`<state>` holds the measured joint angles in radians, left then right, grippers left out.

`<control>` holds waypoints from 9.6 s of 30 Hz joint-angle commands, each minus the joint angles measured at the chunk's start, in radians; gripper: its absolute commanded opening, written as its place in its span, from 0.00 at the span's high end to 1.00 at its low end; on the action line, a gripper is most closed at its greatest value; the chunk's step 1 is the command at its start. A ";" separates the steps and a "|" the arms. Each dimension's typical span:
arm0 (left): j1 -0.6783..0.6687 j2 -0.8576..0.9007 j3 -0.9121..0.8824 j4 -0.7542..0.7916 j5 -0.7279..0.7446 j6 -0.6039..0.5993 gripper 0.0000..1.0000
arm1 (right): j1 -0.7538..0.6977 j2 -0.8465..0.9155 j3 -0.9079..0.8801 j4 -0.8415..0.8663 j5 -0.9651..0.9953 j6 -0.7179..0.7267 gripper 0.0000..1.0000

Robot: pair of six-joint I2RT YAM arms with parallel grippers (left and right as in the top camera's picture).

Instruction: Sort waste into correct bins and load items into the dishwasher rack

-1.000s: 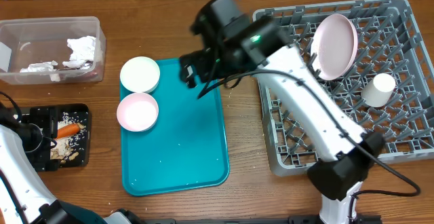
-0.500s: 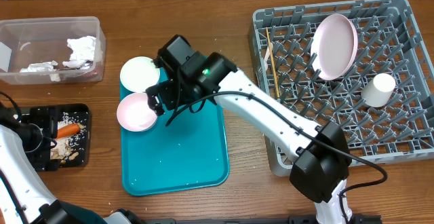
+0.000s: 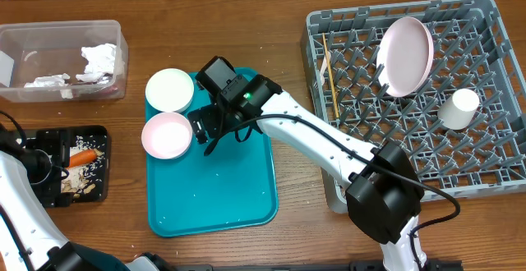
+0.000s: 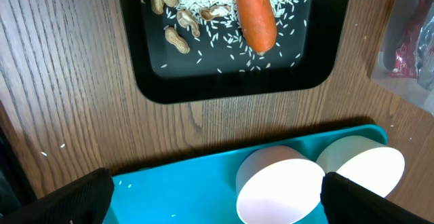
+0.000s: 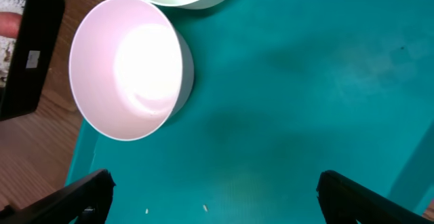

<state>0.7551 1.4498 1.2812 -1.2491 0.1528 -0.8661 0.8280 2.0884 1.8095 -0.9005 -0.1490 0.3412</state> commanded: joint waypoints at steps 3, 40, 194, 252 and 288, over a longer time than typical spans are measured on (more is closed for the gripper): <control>0.004 0.002 -0.004 -0.002 -0.010 -0.017 0.00 | -0.002 0.001 -0.004 0.005 -0.026 0.007 0.00; 0.004 0.002 -0.004 -0.002 -0.010 -0.017 0.00 | 0.063 0.195 -0.015 0.237 0.003 0.240 0.34; 0.004 0.002 -0.004 -0.002 -0.010 -0.017 0.00 | -0.338 -0.521 -0.543 -0.795 1.059 0.910 0.30; 0.004 0.002 -0.004 -0.002 -0.010 -0.017 0.00 | -0.673 -0.366 -0.387 -0.473 0.306 -0.195 0.73; 0.004 0.002 -0.004 -0.002 -0.010 -0.017 0.00 | -0.890 -0.589 -0.347 -0.471 -0.707 -0.568 0.96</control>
<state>0.7551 1.4498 1.2812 -1.2495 0.1528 -0.8661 0.0074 1.5150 1.5150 -1.3720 -0.6750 -0.1276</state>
